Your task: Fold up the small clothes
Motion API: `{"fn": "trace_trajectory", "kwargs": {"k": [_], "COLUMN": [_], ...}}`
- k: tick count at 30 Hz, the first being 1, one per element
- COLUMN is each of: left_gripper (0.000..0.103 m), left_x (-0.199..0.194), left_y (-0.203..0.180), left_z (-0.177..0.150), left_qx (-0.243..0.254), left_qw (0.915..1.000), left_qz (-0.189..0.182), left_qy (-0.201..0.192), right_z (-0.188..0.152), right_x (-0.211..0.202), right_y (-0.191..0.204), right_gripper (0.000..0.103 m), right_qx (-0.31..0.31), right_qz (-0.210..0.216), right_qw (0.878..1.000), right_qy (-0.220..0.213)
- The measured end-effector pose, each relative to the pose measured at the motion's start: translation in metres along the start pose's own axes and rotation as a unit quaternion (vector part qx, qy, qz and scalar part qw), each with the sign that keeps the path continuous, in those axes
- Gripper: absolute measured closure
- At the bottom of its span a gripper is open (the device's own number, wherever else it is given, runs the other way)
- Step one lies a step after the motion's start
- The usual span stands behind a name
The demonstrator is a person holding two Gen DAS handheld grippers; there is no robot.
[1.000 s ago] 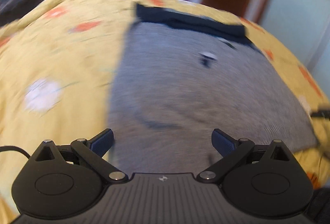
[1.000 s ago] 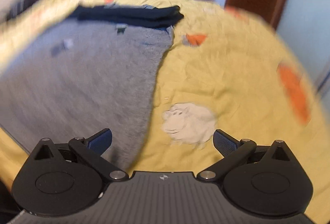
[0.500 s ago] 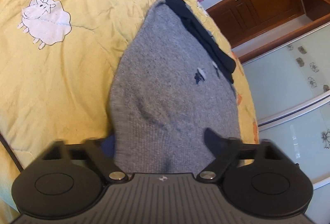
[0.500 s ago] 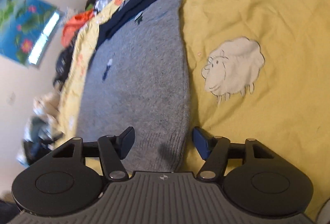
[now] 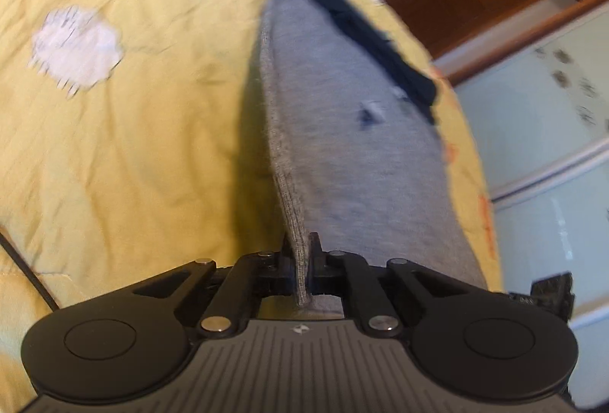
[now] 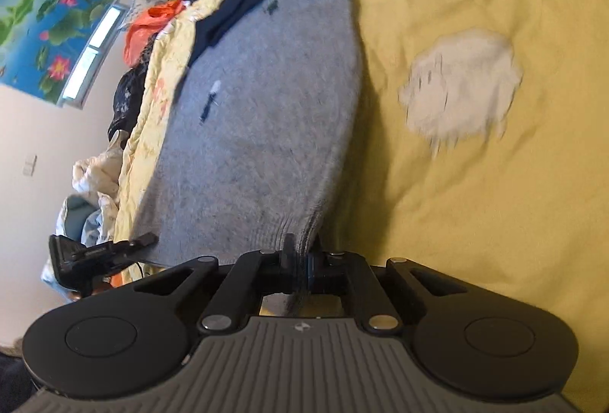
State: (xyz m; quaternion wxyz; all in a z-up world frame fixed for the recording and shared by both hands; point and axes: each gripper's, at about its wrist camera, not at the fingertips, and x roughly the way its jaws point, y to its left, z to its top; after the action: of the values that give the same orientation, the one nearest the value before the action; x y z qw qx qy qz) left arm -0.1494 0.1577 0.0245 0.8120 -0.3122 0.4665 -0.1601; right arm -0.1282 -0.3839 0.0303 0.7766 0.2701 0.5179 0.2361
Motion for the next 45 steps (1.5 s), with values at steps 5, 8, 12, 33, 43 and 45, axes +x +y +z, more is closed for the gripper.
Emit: {"fn": "trace_trajectory", "kwargs": {"k": [5,8,12,33,43,45], "left_gripper": [0.098,0.098,0.097,0.032,0.011,0.004], "left_x": [0.004,0.005,-0.012,0.195,0.153,0.158], "left_y": [0.018,0.028,0.019,-0.113,-0.074,-0.076], "left_z": [-0.002,-0.002,0.007,0.097,0.074,0.076], "left_qx": [-0.005,-0.022,0.028,0.247,0.272,0.273], "left_qw": [0.9988,0.9989,0.9989,0.9234,0.9265,0.9243], "left_qz": [0.044,0.035,0.03,0.262,0.218,0.227], "left_qy": [0.021,0.024,0.023,-0.134,-0.142,-0.139], "right_z": [-0.004,-0.01,-0.008,0.14,0.097,0.097], "right_x": [-0.007,0.0,-0.004,0.2,0.15,0.155], "right_y": [-0.013,-0.017,-0.02,0.092,0.053,0.058], "right_gripper": [0.095,0.098,0.089,0.016,0.002,0.002], "right_qx": [-0.016,-0.01,0.011,-0.222,-0.231,-0.234], "right_qz": [-0.054,-0.045,-0.044,-0.284,-0.282,-0.287], "right_qw": [0.998,0.999,0.999,0.914,0.909,0.907], "right_qy": [0.036,0.027,0.009,-0.185,-0.202,-0.202]}}
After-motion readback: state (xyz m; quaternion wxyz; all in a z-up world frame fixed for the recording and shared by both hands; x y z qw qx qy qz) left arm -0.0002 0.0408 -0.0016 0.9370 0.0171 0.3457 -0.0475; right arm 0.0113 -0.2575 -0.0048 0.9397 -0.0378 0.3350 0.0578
